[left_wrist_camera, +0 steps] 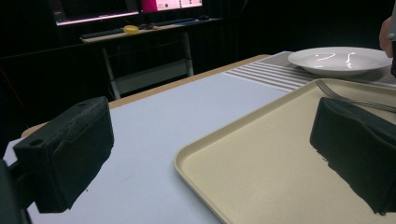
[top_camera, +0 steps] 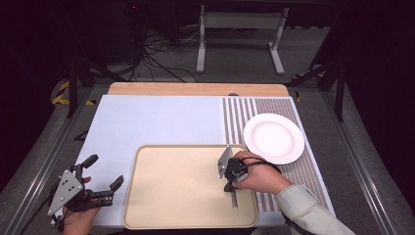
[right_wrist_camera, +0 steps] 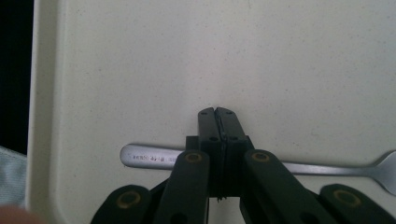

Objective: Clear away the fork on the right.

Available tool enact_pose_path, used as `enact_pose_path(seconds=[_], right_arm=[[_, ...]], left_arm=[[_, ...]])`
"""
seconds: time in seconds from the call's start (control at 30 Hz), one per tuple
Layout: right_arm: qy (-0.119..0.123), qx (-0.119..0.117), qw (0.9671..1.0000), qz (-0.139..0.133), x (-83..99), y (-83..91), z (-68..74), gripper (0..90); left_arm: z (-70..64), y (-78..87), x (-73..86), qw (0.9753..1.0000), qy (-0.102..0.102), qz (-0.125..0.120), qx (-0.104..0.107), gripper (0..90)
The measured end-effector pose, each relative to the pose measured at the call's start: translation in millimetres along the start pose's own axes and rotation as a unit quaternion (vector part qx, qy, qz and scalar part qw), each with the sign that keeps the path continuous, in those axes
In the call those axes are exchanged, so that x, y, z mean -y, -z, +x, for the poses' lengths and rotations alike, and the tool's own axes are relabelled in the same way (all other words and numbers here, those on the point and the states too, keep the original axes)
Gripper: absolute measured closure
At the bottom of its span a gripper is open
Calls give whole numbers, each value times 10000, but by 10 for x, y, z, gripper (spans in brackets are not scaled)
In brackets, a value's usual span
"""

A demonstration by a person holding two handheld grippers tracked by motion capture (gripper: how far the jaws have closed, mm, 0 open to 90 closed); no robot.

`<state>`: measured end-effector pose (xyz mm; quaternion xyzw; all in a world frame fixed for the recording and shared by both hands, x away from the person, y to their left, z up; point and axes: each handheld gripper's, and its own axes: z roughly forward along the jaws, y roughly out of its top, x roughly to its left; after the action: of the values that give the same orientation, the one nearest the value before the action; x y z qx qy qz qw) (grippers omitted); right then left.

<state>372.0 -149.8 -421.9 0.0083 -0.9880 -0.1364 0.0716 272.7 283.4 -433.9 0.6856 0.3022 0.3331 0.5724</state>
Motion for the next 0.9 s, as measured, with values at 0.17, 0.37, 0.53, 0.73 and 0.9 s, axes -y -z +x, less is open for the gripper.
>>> enact_pose_path(seconds=[0.17,0.37,0.53,0.73,0.9], right_arm=[[31,18,10000,-83,8,15,2,887],[-28,361,9977,-565,22,163,16,697],[-221,931,9899,-1045,79,311,47,440],[-494,1343,9743,-1738,188,493,103,323],[-700,1660,9562,-2308,334,648,169,281]], left_arm=[[0,3,-1,10000,-5,-9,-9,6],[-2,6,0,10000,23,-17,-8,6],[-3,4,1,10000,28,-17,-11,6],[-2,-4,1,10000,-5,2,4,6],[-6,2,1,10000,32,-22,-24,6]])
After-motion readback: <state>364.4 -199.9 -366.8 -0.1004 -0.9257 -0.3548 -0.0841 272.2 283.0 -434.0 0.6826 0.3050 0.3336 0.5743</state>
